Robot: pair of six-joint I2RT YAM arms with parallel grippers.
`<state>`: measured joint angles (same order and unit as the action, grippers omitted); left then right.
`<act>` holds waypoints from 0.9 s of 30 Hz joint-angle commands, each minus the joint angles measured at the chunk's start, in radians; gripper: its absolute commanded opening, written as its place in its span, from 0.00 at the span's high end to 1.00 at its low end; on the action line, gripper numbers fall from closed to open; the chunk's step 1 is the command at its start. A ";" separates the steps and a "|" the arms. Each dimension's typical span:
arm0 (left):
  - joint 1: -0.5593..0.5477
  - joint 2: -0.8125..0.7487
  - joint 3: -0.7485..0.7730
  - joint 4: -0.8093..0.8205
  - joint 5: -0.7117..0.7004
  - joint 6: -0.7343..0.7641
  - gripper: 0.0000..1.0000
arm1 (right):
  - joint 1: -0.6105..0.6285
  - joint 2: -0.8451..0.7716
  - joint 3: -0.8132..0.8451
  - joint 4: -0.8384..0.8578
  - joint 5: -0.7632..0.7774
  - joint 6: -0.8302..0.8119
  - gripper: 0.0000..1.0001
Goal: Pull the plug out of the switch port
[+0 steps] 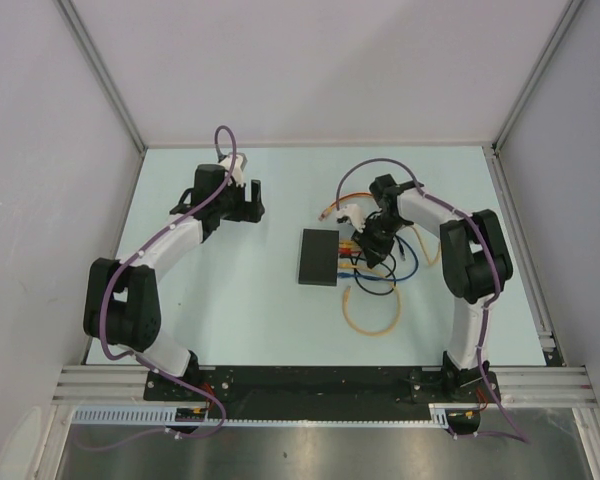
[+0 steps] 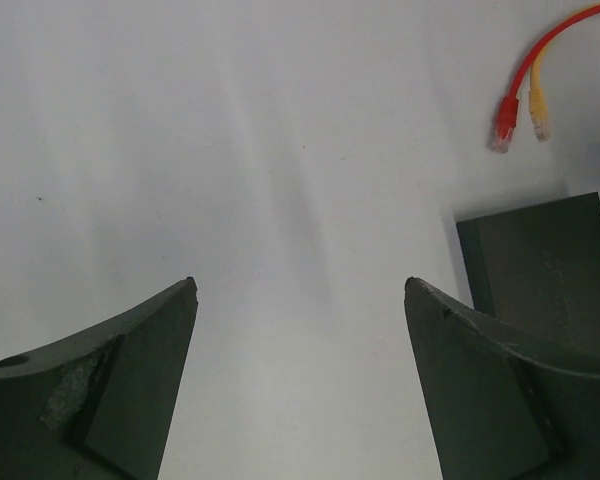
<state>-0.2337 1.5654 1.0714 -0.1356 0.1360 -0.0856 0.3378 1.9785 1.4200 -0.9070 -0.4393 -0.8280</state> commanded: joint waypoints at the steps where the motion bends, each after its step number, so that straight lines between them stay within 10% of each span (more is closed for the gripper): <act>1: -0.004 -0.005 0.001 0.047 0.022 0.012 0.10 | 0.030 -0.052 0.034 -0.001 -0.058 0.104 0.58; 8: -0.006 0.021 0.028 0.044 0.244 0.052 0.08 | 0.003 -0.144 0.161 -0.023 -0.162 0.124 0.43; 19: -0.053 0.166 0.137 -0.025 0.419 0.148 0.14 | -0.063 0.245 0.548 -0.090 -0.323 0.290 0.39; 22: -0.076 0.203 0.163 -0.019 0.422 0.178 0.28 | -0.074 0.307 0.614 -0.125 -0.337 0.267 0.33; 27: -0.113 0.260 0.219 -0.055 0.487 0.231 0.81 | -0.089 0.353 0.642 -0.179 -0.395 0.219 0.41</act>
<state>-0.3134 1.8011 1.2240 -0.1802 0.5362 0.0666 0.2584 2.3287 1.9888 -1.0134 -0.7498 -0.5785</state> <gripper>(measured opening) 0.330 0.620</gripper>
